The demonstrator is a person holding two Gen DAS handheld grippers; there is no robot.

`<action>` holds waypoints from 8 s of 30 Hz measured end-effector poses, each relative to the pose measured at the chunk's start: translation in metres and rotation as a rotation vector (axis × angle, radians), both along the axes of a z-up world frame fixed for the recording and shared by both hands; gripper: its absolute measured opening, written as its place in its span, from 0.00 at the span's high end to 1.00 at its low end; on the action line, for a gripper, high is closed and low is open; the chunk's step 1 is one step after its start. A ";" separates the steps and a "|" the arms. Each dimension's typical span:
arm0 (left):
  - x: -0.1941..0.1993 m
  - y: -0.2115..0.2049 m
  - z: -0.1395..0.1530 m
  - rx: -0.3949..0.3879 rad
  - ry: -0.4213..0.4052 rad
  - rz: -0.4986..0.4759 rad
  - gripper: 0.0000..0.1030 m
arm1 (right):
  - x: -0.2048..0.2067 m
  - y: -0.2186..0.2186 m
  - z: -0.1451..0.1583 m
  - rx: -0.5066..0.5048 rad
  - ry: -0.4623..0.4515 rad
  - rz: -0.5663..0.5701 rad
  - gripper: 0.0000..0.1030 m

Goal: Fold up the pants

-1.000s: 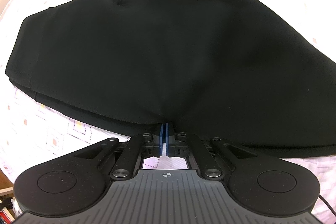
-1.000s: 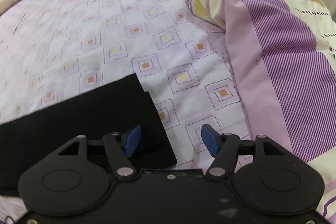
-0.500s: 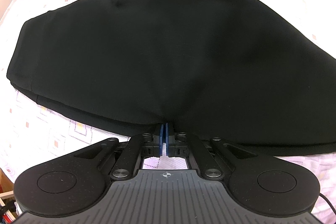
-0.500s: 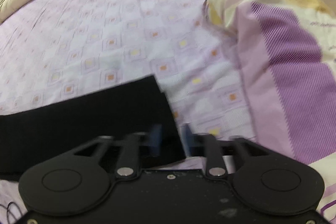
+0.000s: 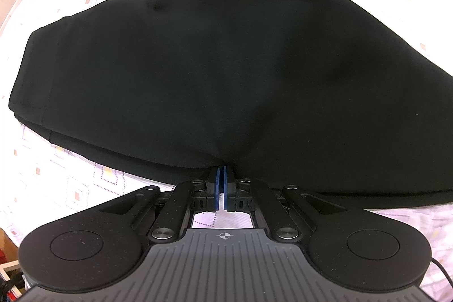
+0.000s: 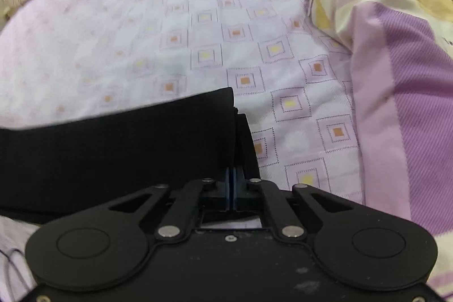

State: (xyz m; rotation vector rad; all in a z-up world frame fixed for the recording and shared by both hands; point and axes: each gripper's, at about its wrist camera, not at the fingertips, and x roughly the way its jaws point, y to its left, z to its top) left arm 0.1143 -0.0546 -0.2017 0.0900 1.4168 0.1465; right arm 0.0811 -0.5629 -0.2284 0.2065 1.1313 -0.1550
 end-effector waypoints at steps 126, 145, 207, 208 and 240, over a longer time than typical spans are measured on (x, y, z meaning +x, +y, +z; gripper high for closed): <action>0.064 0.184 0.002 -0.325 -0.158 -0.124 0.94 | 0.111 0.512 0.008 0.145 0.112 0.907 0.41; 0.063 0.180 0.001 -0.312 -0.183 -0.150 0.94 | 0.203 0.469 0.010 0.477 0.118 0.498 0.87; 0.136 0.071 0.006 -0.259 -0.193 -0.389 0.93 | 0.129 0.411 -0.001 -0.071 0.035 0.305 0.84; 0.139 0.067 0.006 -0.257 -0.190 -0.389 0.94 | 0.129 0.410 -0.001 -0.066 0.037 0.307 0.84; -0.029 0.008 0.094 -0.188 -0.268 -0.290 0.94 | -0.050 0.220 0.065 0.028 -0.041 -0.002 0.35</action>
